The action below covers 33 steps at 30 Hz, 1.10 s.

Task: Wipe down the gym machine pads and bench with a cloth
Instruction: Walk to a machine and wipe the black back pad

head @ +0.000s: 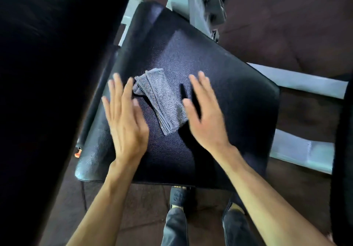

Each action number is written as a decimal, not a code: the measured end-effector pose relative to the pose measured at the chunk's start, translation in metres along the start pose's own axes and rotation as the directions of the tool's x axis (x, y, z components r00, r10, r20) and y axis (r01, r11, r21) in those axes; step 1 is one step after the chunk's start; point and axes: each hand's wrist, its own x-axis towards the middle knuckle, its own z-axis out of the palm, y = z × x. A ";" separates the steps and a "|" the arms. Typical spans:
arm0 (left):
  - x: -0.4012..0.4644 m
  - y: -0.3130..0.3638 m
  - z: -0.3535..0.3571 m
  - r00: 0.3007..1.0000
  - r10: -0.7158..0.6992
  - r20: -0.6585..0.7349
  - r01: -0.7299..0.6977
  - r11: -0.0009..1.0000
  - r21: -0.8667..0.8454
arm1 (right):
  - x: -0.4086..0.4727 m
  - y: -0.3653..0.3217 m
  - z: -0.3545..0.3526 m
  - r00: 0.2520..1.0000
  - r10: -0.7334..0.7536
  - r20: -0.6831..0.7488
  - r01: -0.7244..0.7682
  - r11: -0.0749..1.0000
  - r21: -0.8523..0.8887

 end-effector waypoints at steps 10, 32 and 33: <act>-0.010 -0.012 0.012 0.998 0.043 0.045 -0.054 0.960 0.275 | -0.039 0.010 0.026 0.969 -0.054 0.241 0.179 0.827 -0.534; -0.010 -0.010 0.017 0.993 0.050 0.111 -0.094 0.898 0.430 | -0.049 0.010 0.023 0.981 0.142 0.131 -0.047 0.835 -0.548; -0.011 -0.011 0.017 0.993 0.053 0.109 -0.095 0.900 0.426 | -0.045 0.010 0.025 0.983 0.131 0.128 -0.042 0.841 -0.539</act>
